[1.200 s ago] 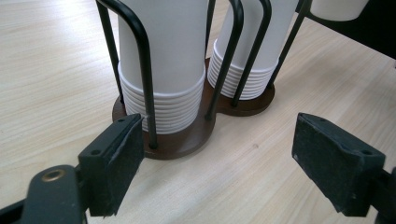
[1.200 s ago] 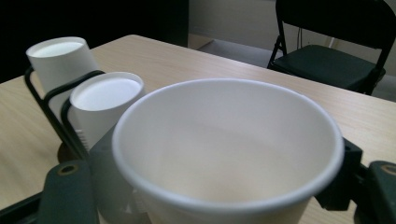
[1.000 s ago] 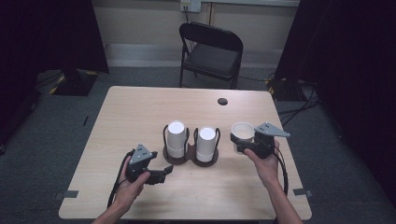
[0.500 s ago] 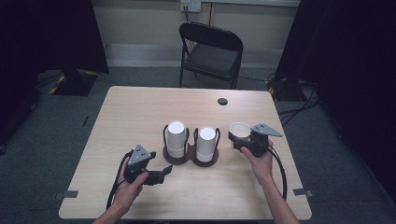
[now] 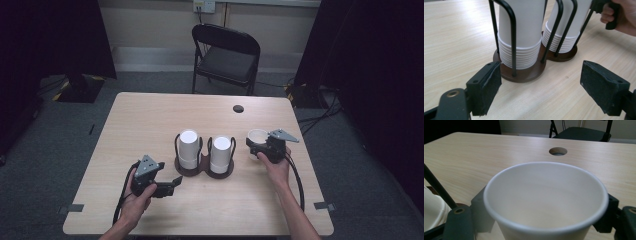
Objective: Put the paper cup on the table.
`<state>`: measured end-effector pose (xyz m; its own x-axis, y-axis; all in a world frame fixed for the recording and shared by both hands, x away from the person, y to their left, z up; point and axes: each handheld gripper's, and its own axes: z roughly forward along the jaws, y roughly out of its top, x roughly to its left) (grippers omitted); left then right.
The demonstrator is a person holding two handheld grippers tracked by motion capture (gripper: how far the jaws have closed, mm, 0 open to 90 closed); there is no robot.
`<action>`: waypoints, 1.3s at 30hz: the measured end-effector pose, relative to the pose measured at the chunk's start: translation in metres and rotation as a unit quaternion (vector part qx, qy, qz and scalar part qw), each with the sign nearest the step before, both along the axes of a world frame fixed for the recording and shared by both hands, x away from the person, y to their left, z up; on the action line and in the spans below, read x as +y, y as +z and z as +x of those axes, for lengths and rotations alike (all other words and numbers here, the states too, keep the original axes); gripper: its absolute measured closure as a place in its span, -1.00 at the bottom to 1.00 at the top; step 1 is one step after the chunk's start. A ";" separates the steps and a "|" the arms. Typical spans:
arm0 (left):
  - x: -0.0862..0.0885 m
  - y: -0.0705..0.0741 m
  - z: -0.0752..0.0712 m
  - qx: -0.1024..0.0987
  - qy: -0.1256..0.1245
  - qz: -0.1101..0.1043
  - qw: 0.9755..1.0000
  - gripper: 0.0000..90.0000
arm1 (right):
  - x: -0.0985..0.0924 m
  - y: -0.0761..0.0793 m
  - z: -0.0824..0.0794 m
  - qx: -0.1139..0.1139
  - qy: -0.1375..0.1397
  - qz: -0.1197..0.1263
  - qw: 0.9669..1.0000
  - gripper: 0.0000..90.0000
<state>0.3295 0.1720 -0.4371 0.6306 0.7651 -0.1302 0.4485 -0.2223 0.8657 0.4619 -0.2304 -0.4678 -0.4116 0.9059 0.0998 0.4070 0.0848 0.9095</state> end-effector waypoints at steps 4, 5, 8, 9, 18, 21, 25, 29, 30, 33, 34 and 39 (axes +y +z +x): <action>0.001 0.000 0.000 -0.005 -0.001 0.001 1.000 -0.63 | 0.004 -0.004 0.000 0.001 0.006 -0.014 1.000 -0.51; 0.001 0.000 0.000 -0.004 -0.001 0.003 1.000 -0.63 | 0.004 -0.005 0.000 0.000 0.007 -0.015 1.000 -0.51; 0.003 0.000 0.001 -0.005 0.001 0.001 1.000 -0.63 | 0.003 -0.005 0.000 0.003 0.006 -0.013 1.000 -0.51; 0.003 0.000 0.001 -0.005 0.003 0.001 1.000 -0.63 | 0.003 -0.005 -0.001 0.005 0.008 -0.014 1.000 -0.51; 0.003 0.001 0.000 -0.006 0.001 -0.004 1.000 -0.62 | 0.001 -0.003 -0.007 0.036 0.016 -0.019 0.999 -0.53; 0.003 0.001 0.000 -0.005 0.000 -0.003 1.000 -0.62 | 0.001 -0.004 -0.008 0.035 0.018 -0.023 0.999 -0.53; 0.004 0.001 0.001 -0.003 0.005 -0.003 1.000 -0.62 | 0.000 -0.006 -0.009 0.041 0.020 -0.029 0.999 -0.53; 0.003 0.001 0.001 -0.003 0.003 -0.003 1.000 -0.62 | 0.001 -0.007 -0.009 0.044 0.027 -0.034 0.998 -0.57; 0.003 0.001 0.001 -0.002 0.003 -0.003 1.000 -0.62 | 0.001 -0.007 -0.009 0.047 0.026 -0.035 0.998 -0.62; 0.004 0.002 0.000 -0.004 0.002 -0.001 1.000 -0.62 | 0.000 -0.009 -0.009 0.047 0.020 -0.038 0.998 -0.65; 0.003 0.002 0.000 -0.005 0.004 -0.001 1.000 -0.62 | 0.000 -0.009 -0.009 0.050 0.022 -0.035 0.998 -0.66; 0.003 0.002 0.000 -0.004 0.005 0.001 1.000 -0.62 | -0.004 -0.009 -0.011 0.054 0.025 -0.029 0.998 -0.70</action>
<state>0.3297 0.1753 -0.4351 0.6237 0.7717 -0.1240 0.4438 -0.2191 0.8689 0.4512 -0.2341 -0.4767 -0.4470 0.8896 0.0938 0.4959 0.1591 0.8537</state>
